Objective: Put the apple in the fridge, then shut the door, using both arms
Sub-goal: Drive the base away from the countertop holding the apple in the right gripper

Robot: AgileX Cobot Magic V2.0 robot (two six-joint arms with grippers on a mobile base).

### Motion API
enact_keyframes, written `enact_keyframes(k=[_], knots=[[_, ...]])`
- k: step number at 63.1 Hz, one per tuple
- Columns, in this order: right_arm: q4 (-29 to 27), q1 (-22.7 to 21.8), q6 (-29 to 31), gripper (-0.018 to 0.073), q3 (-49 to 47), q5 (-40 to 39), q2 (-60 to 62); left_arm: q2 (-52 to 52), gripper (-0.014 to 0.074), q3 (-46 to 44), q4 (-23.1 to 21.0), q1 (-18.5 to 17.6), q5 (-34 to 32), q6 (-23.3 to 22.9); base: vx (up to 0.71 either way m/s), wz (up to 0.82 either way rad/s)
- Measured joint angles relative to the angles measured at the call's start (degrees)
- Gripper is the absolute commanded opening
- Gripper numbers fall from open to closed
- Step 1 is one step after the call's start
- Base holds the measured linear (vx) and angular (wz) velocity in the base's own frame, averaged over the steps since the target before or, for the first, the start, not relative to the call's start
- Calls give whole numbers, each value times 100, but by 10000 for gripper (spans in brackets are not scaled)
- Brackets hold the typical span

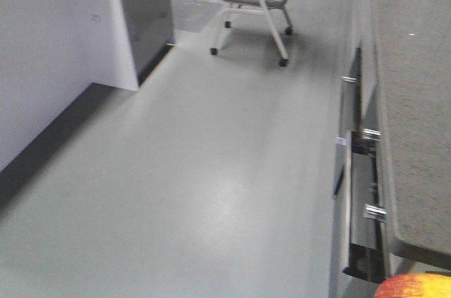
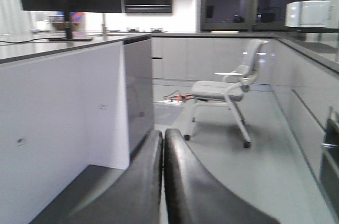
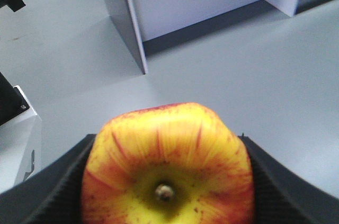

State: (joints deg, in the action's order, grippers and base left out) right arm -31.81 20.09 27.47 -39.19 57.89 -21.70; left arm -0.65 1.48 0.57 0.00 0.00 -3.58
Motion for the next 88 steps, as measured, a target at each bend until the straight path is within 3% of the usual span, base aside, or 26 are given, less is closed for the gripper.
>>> enact_keyframes(k=[88], knots=[[0, 0, 0, 415, 0, 4, 0, 0, -6, 0, 0, 0, 0, 0, -1, 41]])
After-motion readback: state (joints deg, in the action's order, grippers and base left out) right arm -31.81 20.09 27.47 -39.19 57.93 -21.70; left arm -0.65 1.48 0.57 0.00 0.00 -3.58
